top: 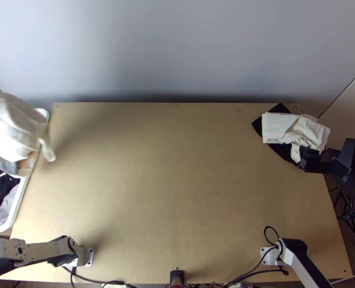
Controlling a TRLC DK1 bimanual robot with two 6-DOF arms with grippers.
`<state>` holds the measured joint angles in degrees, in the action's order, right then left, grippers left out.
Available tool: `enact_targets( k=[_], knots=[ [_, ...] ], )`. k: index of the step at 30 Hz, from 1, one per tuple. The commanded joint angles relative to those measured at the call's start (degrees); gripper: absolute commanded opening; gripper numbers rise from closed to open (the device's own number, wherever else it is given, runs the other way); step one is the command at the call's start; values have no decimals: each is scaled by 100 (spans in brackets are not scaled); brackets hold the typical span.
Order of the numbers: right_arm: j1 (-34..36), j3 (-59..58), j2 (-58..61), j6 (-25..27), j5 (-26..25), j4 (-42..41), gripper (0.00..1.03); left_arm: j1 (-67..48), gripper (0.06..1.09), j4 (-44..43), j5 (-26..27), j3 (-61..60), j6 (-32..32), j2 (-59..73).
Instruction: Fold the t-shirt
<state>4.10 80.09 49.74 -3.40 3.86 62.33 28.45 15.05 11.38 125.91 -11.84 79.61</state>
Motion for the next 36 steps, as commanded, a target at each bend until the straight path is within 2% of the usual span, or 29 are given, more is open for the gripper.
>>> enact_targets(
  k=[1, 3, 11, 23, 31, 36],
  knots=[
    [21, 76, -34, -3, -8, 52, 98, -1834, 10, 147, -4, 136, -29, -51],
    [74, 120, -34, -3, -8, 78, 98, -2862, 10, 455, -224, 118, 138, -34],
    [241, 138, -43, 6, -8, 104, 98, -4717, 10, 1053, -900, -330, 340, -16],
    [399, 120, -78, -3, 1, 175, 98, -7160, 10, 2081, -909, -1358, 357, -51],
    [416, 120, -87, -3, 1, 166, 98, -8619, 10, 2354, -909, -2483, 516, -95],
    [425, 103, -148, -3, 1, 175, 98, -9138, 10, 2415, -821, -2975, 516, -7]
  ],
)
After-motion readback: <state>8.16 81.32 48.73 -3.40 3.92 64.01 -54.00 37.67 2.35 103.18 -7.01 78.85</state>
